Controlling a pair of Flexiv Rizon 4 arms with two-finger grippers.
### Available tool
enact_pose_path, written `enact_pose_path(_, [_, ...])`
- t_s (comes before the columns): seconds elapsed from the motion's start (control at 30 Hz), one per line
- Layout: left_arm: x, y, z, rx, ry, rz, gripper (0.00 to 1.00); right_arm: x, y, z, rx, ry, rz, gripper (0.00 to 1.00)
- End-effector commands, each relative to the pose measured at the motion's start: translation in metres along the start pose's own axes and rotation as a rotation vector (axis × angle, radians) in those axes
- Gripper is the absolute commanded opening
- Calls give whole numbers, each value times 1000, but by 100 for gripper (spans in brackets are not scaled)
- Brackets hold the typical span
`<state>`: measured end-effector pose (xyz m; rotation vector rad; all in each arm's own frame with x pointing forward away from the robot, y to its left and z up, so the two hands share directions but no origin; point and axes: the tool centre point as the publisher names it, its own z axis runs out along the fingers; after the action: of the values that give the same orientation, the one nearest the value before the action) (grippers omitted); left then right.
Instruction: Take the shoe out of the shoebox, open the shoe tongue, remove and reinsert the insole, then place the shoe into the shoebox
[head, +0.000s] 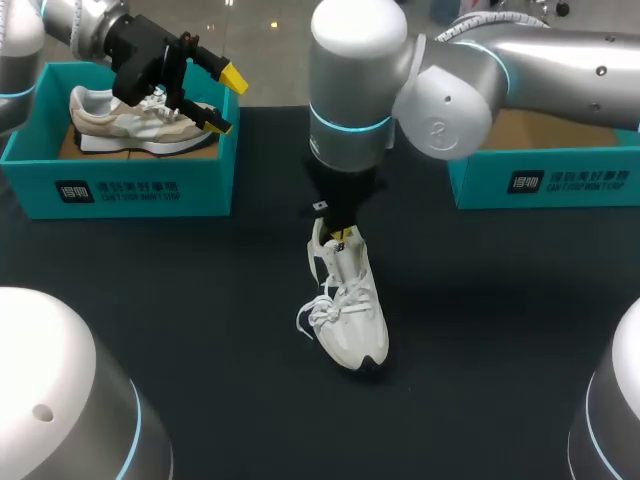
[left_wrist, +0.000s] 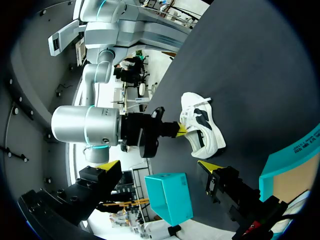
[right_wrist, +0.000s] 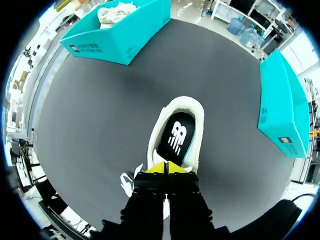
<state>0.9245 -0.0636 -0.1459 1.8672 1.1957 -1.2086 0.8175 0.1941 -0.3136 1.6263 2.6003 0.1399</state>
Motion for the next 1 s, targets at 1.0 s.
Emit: enact_pose_path(1.0, [0, 0, -1, 2, 4, 1, 100, -27, 35, -8, -8, -222, -1194, 0])
